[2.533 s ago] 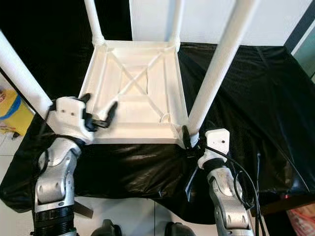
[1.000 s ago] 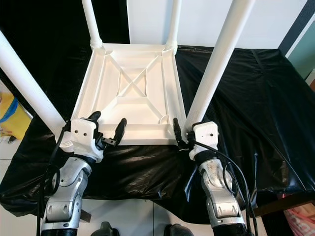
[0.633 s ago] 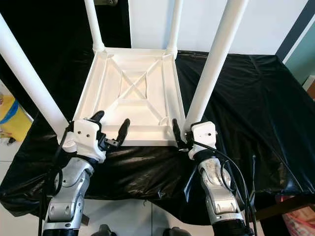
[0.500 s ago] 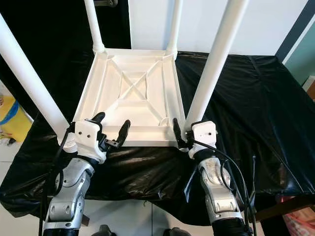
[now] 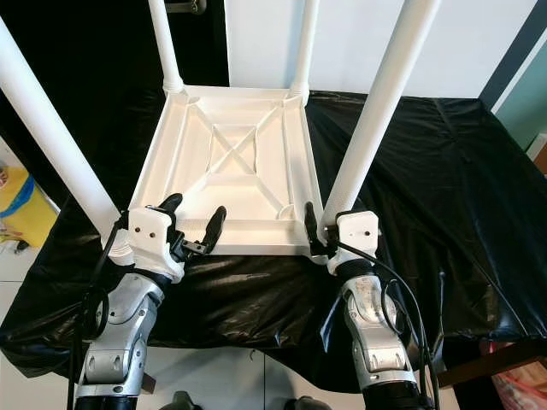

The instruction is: Building children table

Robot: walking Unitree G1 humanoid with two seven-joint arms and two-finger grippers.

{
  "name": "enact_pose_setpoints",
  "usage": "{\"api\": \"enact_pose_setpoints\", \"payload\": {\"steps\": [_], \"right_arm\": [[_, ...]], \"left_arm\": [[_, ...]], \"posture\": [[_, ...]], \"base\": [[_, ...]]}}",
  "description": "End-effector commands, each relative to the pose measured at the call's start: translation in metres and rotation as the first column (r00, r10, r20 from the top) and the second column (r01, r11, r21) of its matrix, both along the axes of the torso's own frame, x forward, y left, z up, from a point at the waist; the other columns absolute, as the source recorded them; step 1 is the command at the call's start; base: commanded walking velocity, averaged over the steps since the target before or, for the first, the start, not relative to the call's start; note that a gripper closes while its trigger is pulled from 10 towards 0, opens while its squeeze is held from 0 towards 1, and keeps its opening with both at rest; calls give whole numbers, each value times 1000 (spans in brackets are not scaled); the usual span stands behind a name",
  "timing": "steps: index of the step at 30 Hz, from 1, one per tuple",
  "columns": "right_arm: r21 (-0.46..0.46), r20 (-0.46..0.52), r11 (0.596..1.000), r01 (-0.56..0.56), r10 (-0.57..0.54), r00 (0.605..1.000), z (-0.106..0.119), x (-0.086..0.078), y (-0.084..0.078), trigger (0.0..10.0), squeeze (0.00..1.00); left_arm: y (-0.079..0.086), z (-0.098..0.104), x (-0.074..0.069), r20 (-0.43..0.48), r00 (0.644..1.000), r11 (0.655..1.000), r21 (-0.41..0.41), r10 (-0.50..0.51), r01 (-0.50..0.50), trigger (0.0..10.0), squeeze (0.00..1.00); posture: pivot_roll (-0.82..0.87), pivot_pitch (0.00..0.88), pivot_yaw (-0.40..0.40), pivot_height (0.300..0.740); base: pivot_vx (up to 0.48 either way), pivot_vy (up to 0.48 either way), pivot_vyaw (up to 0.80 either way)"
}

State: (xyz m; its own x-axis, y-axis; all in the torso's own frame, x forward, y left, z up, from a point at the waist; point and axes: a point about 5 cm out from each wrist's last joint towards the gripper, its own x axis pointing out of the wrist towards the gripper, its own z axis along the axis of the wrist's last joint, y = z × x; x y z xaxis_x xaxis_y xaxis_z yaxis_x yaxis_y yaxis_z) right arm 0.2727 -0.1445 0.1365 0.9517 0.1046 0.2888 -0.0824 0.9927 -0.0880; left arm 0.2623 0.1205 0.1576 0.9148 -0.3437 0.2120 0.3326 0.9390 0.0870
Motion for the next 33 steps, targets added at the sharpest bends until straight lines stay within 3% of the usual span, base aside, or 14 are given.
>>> {"api": "enact_pose_setpoints", "payload": {"steps": [1, 10, 33], "right_arm": [[-4, -10, 1000, 20, -20, 1000, -1, -2, -3, 10000, 0], [-3, -25, 1000, 30, -30, 999, -4, -4, -3, 10000, 0], [5, -46, 999, 47, -47, 998, -8, -8, -2, 10000, 0]], "left_arm": [[-5, -4, 2, -35, 995, 993, -77, 93, -95, 10000, 0], [-5, -4, 2, -47, 994, 991, -89, 95, -99, 10000, 0], [-3, -3, 1, -53, 994, 991, -84, 98, -103, 10000, 0]], "posture": [[40, 49, -57, 740], [39, 55, -62, 740], [41, 59, -58, 740]], "base": [[0, 0, 0], [0, 0, 0], [-283, 0, 0]]}}
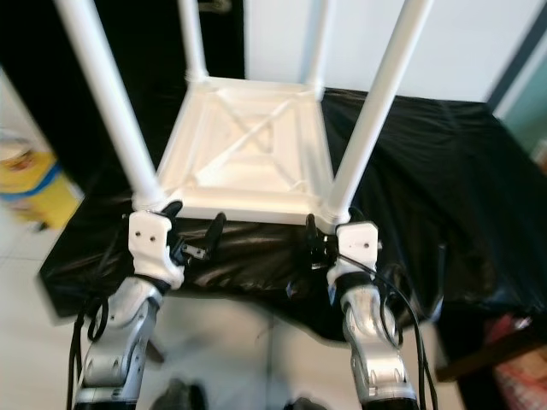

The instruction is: Building children table

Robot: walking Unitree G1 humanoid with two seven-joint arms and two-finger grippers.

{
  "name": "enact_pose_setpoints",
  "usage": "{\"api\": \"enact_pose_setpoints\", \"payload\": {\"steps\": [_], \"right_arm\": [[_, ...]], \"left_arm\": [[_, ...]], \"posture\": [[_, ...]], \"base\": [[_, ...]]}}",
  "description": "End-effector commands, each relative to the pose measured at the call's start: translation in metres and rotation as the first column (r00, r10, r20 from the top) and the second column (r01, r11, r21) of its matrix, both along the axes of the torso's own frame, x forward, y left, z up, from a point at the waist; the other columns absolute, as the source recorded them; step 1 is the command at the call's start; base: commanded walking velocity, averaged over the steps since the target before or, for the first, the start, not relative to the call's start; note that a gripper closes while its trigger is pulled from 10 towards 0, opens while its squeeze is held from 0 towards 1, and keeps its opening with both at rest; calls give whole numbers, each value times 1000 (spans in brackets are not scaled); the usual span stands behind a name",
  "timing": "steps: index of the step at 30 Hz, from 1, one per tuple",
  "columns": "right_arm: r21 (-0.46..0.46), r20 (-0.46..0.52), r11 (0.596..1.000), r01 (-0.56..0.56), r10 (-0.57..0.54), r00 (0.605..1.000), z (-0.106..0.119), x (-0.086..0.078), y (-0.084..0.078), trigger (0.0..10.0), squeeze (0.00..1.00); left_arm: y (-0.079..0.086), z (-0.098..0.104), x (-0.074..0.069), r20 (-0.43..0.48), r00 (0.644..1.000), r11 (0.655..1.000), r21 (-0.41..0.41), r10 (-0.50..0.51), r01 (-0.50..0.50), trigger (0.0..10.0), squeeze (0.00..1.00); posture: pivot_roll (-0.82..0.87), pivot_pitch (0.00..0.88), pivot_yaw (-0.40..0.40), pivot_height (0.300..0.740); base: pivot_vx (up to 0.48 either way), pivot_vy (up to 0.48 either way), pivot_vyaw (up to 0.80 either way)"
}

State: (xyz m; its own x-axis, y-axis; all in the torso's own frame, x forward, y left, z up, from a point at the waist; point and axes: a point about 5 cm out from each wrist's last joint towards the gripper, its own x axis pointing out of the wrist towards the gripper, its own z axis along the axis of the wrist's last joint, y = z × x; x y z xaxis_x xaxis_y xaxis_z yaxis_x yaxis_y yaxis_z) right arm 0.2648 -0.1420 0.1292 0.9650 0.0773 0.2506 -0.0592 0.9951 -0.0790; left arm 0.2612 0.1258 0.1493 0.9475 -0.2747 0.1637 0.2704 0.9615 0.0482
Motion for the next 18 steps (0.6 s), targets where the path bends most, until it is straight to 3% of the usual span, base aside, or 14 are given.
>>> {"api": "enact_pose_setpoints", "payload": {"steps": [1, 18], "right_arm": [[0, -6, 1000, 22, -22, 1000, 0, -1, -4, 10000, 0], [-8, -9, 1000, 19, -19, 1000, 0, -2, -4, 10000, 0]], "left_arm": [[-8, 6, 2, 17, 999, 997, -70, 32, -31, 10000, 0], [-5, 12, 0, 34, 999, 996, -88, 31, -28, 10000, 0]], "posture": [[41, 59, -59, 740], [45, 59, -67, 740]], "base": [[0, 0, 0], [0, 0, 0]]}}
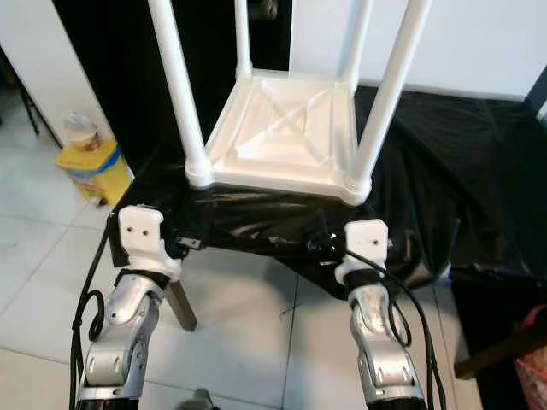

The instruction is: Building children table

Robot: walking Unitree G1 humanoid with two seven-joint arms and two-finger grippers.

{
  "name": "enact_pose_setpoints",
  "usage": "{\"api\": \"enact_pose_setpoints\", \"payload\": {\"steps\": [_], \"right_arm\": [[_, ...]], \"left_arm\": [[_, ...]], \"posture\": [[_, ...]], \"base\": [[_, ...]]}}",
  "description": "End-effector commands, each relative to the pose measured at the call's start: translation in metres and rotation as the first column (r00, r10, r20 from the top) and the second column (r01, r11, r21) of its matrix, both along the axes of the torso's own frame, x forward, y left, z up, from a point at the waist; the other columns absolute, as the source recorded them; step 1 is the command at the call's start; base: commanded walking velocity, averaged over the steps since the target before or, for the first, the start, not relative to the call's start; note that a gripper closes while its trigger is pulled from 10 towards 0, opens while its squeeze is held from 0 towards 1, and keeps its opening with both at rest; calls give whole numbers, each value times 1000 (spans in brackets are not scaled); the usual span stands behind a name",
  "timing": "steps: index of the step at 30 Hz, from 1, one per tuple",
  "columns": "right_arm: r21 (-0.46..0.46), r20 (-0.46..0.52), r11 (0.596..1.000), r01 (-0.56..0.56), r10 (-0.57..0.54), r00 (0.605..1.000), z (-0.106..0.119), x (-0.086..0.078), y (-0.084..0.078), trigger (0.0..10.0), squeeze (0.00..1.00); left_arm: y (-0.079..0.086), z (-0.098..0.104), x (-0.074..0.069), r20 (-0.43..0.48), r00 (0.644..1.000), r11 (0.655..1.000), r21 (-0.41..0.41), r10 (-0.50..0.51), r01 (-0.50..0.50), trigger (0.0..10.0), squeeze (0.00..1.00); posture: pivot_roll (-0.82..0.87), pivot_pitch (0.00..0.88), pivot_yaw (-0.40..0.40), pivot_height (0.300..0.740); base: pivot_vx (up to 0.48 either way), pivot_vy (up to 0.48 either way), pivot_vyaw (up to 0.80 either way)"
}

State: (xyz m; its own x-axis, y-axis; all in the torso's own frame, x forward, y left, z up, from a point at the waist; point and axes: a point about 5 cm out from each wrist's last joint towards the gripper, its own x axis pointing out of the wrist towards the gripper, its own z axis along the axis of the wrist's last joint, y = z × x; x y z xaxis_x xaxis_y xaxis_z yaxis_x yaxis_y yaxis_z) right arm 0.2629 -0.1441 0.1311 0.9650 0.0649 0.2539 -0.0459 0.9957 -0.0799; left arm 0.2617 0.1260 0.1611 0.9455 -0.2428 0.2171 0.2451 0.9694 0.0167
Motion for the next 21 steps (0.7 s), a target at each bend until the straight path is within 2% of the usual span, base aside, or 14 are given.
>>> {"api": "enact_pose_setpoints", "payload": {"steps": [1, 12, 21], "right_arm": [[-8, -12, 1000, 5, -5, 1000, -2, 0, -2, 10000, 0], [-34, -3, 999, 10, -10, 1000, 0, 0, -8, 10000, 0], [-47, 44, 998, 45, -43, 998, 12, 8, -14, 10000, 0]], "left_arm": [[-5, 1, 0, -7, 1000, 999, -42, 3, -3, 10000, 0], [-1, 5, -1, 3, 1000, 998, -64, 1, 0, 10000, 0], [-2, 10, 0, 24, 999, 997, -79, -24, 26, 10000, 0]], "posture": [[45, 59, -67, 740], [45, 53, -74, 740], [50, 33, -81, 740]], "base": [[0, 0, 0], [0, 0, 0], [0, 0, 0]]}}
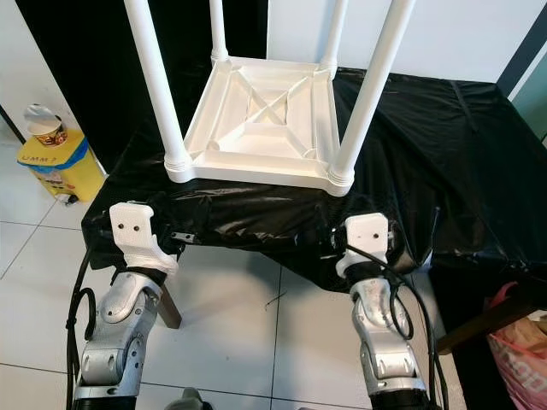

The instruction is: Building children table

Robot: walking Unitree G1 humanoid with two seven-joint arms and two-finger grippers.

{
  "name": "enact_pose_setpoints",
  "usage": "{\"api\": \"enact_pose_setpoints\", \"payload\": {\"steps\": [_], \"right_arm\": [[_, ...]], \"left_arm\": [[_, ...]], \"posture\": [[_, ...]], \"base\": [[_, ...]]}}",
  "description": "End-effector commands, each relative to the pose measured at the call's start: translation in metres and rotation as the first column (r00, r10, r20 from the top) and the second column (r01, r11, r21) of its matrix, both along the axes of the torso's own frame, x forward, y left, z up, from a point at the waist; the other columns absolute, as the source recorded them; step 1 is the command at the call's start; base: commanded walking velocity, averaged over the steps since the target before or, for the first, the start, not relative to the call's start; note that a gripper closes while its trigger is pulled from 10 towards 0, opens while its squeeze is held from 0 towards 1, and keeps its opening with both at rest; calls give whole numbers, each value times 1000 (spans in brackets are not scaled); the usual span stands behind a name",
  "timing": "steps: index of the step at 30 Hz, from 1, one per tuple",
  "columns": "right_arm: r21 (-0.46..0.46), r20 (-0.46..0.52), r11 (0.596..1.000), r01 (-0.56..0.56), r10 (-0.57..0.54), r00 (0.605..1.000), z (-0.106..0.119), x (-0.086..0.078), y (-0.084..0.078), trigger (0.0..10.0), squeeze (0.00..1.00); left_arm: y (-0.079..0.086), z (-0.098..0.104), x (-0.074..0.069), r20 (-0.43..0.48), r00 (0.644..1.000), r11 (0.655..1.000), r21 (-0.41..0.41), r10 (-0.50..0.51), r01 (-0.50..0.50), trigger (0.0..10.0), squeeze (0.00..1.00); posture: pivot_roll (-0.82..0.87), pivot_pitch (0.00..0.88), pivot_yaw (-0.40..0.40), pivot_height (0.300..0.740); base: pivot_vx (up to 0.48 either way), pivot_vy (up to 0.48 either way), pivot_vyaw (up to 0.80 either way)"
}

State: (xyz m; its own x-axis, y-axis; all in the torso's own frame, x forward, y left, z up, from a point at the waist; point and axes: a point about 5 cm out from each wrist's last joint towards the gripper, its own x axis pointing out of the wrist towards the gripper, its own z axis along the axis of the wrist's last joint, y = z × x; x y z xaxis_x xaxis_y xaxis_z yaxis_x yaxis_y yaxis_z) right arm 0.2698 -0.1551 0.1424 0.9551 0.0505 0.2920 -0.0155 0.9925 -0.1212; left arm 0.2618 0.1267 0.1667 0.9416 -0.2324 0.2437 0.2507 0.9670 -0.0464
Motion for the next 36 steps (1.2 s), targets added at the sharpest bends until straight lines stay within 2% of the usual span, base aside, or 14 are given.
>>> {"api": "enact_pose_setpoints", "payload": {"steps": [1, 4, 25, 36], "right_arm": [[-7, 5, 1000, 22, -22, 1000, 1, 2, -3, 10000, 0], [-7, 8, 1000, 25, -25, 1000, 2, 2, -4, 10000, 0], [-18, -6, 997, 74, -74, 997, -3, -1, -10, 10000, 0], [-32, -30, 997, 73, -74, 997, -10, -6, -11, 10000, 0]], "left_arm": [[-2, 5, -1, 15, 1000, 1000, -12, -23, 23, 10000, 0], [-2, 6, 0, 18, 1000, 1000, -12, -26, 26, 10000, 0], [0, 5, -2, 16, 999, 999, -12, -44, 44, 10000, 0], [-2, 4, -9, 38, 997, 998, -33, -61, 62, 10000, 0]], "posture": [[50, 33, -81, 740], [50, 33, -81, 740], [48, 34, -78, 740], [49, 44, -76, 740]], "base": [[0, 0, 0], [0, 0, 0], [336, 0, 0], [0, 0, 0]]}}
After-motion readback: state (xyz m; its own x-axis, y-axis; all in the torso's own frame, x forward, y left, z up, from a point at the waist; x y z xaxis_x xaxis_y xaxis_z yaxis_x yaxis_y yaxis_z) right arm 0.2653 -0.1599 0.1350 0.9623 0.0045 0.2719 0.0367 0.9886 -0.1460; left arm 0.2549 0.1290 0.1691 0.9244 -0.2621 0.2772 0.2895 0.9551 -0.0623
